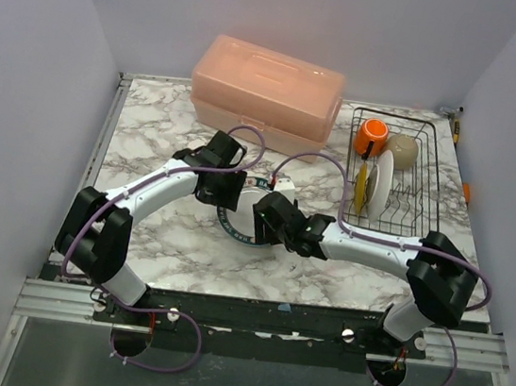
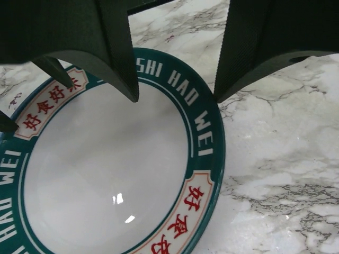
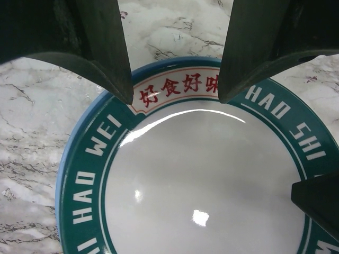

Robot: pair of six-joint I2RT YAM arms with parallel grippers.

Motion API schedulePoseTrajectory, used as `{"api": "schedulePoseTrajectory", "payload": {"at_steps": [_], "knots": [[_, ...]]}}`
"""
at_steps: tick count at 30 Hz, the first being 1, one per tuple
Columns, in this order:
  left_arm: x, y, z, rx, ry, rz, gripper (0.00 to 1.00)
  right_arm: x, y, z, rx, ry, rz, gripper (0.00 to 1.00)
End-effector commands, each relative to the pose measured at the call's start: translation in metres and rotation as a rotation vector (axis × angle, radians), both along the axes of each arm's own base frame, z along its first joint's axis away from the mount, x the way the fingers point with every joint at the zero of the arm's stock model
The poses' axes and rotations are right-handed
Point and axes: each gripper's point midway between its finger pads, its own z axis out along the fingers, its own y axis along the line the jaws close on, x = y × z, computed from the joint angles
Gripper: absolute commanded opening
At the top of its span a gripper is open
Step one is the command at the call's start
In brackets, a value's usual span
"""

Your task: Load the mixed dishes into the dish rack

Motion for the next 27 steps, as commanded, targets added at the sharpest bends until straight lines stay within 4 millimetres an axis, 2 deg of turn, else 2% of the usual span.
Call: {"api": "schedulePoseTrajectory", "payload": {"at_steps": [1,4,7,12,15,18,22,24,27], "knots": [[0.002,-0.008,0.017,-0.049,-0.014,-0.024,0.54,0.004,0.000,-0.010,0.003,-0.004,-0.027,0.67],[0.003,-0.010,0.030,-0.078,-0.061,-0.032,0.42,0.004,0.000,-0.016,-0.007,0.004,-0.029,0.67],[-0.002,-0.021,0.046,-0.173,-0.104,-0.075,0.36,0.004,0.003,-0.020,-0.005,0.009,-0.023,0.67],[-0.004,-0.025,0.053,-0.224,-0.102,-0.075,0.34,0.002,0.008,-0.029,-0.006,0.035,-0.006,0.65],[-0.003,-0.025,0.050,-0.223,-0.090,-0.068,0.35,0.001,0.013,-0.023,-0.001,0.048,0.005,0.62],[0.004,-0.009,0.046,-0.137,-0.113,-0.024,0.44,0.004,0.011,0.001,0.015,0.011,0.004,0.62],[0.006,-0.007,0.052,-0.139,-0.145,-0.010,0.60,0.015,-0.004,0.032,0.027,-0.087,-0.040,0.74],[0.006,-0.010,0.060,-0.157,-0.148,-0.004,0.63,0.021,-0.012,0.034,0.029,-0.093,-0.069,0.76],[0.001,-0.015,0.075,-0.204,-0.129,0.014,0.67,0.029,-0.020,0.025,0.032,-0.074,-0.103,0.75]]}}
